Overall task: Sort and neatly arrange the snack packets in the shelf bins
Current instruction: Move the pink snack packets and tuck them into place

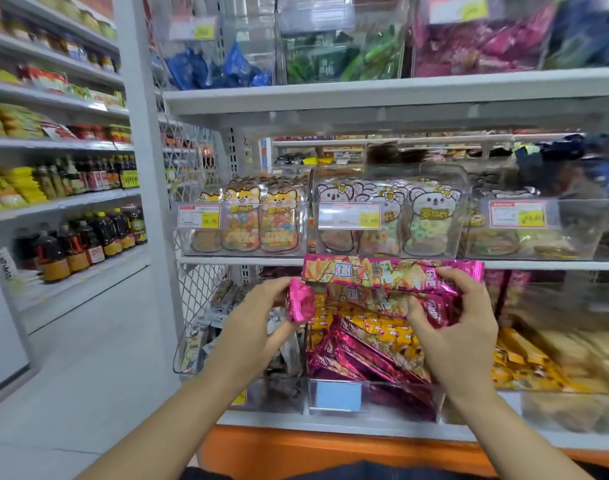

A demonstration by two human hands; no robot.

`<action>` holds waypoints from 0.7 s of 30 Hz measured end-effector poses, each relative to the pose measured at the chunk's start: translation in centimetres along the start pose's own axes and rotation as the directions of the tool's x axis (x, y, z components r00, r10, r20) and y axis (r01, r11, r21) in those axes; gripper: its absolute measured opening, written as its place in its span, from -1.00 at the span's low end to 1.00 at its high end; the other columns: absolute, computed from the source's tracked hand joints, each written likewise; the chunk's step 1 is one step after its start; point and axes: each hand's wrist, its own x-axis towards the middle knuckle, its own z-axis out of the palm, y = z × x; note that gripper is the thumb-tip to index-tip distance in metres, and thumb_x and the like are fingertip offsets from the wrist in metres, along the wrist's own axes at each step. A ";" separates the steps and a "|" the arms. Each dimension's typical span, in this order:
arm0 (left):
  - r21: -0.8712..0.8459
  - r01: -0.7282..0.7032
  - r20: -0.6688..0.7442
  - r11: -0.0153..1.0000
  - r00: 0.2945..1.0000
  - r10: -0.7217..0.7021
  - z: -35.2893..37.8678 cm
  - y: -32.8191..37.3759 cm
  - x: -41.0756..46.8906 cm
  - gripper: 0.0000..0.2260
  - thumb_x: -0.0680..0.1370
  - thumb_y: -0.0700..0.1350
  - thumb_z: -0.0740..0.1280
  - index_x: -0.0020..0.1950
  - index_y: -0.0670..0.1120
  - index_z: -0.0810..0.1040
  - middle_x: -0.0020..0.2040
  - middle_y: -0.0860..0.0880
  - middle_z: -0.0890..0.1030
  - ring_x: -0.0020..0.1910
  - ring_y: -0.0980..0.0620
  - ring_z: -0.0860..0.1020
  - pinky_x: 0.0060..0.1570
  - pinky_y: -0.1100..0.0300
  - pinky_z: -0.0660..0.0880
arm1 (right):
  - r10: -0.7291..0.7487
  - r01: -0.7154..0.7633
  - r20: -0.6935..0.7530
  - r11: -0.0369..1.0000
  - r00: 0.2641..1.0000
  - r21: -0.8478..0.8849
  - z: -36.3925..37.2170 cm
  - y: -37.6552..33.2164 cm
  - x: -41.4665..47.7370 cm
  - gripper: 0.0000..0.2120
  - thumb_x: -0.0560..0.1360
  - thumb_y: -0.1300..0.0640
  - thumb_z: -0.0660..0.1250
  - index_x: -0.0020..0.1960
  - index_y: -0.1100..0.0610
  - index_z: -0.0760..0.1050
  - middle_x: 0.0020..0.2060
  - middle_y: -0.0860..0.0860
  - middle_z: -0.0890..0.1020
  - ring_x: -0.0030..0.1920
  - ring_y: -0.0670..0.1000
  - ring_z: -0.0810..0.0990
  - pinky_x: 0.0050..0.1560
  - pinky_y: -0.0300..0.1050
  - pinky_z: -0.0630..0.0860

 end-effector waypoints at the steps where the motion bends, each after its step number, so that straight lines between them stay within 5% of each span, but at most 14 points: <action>1: -0.008 -0.030 0.015 1.000 0.999 0.030 0.1 0.5 0.1 -0.59 0.50 0.05 0.37 0.29 0.25 0.33 0.17 0.32 0.44 0.14 0.31 0.46 0.14 0.35 0.41 | 0.000 0.000 -0.004 1.000 1.000 -0.013 -0.5 0.1 0.0 -0.59 0.34 0.14 0.39 0.16 0.01 0.39 -0.02 -0.03 0.46 0.00 -0.12 0.40 0.07 -0.32 0.31; 7: -0.034 -0.201 0.161 0.979 0.966 0.204 4.4 4.8 2.0 -0.47 0.48 -0.21 0.36 0.38 0.11 0.29 0.30 0.05 0.46 0.28 0.18 0.37 0.27 0.31 0.29 | 0.006 -0.013 -0.064 0.994 0.998 -0.109 -4.9 2.0 0.2 -0.59 0.35 0.15 0.39 0.17 0.09 0.41 -0.03 -0.03 0.46 -0.04 -0.10 0.41 0.02 -0.25 0.36; 13: -0.120 -0.414 0.284 0.902 0.857 0.431 12.2 9.2 4.2 -0.38 0.37 -0.36 0.37 0.34 0.05 0.29 0.29 -0.02 0.49 0.29 0.10 0.33 0.28 0.34 0.20 | 0.048 -0.086 -0.152 0.964 0.987 -0.252 -10.9 6.1 0.4 -0.55 0.36 0.22 0.47 0.17 0.03 0.38 -0.02 -0.07 0.44 -0.02 -0.01 0.44 0.06 0.05 0.46; 17: -0.167 -0.465 0.350 0.869 0.796 0.494 17.9 10.7 5.5 -0.41 0.39 -0.35 0.36 0.34 0.05 0.32 0.35 -0.01 0.44 0.31 0.06 0.35 0.23 0.05 0.43 | 0.104 -0.157 -0.173 0.933 0.979 -0.324 -13.6 9.8 0.8 -0.52 0.37 0.30 0.47 0.18 0.03 0.37 -0.03 0.00 0.43 -0.09 -0.04 0.42 -0.05 -0.26 0.37; 21: -0.167 -0.480 0.411 0.861 0.760 0.504 23.3 11.5 6.5 -0.44 0.38 -0.37 0.36 0.32 0.03 0.39 0.33 -0.02 0.40 0.26 -0.09 0.42 0.01 -0.04 0.56 | 0.205 -0.275 -0.205 0.862 0.957 -0.425 -14.9 13.0 1.9 -0.56 0.40 0.22 0.45 0.22 0.13 0.41 0.01 0.04 0.48 -0.05 0.07 0.47 -0.07 -0.12 0.35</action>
